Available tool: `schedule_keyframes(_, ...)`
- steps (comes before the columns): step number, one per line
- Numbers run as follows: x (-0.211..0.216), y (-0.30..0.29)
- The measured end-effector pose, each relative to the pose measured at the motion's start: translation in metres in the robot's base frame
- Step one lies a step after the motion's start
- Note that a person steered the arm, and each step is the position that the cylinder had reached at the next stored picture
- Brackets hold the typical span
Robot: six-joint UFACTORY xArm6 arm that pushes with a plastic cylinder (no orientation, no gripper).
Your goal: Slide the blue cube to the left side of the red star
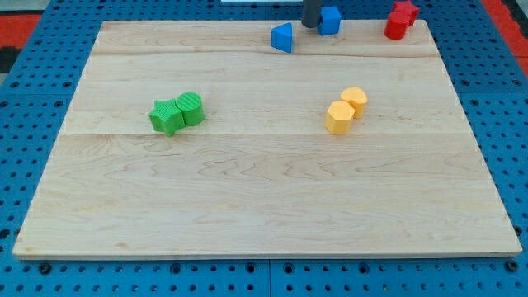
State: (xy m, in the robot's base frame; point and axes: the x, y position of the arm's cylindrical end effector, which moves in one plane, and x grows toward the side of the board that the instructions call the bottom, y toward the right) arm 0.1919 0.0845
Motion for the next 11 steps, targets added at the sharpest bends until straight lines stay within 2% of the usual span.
schedule_keyframes(2,0.0,0.021)
schedule_keyframes(3,0.001,-0.005)
schedule_keyframes(8,0.001,-0.009)
schedule_keyframes(9,0.001,0.028)
schedule_keyframes(10,0.0,0.101)
schedule_keyframes(11,-0.001,0.108)
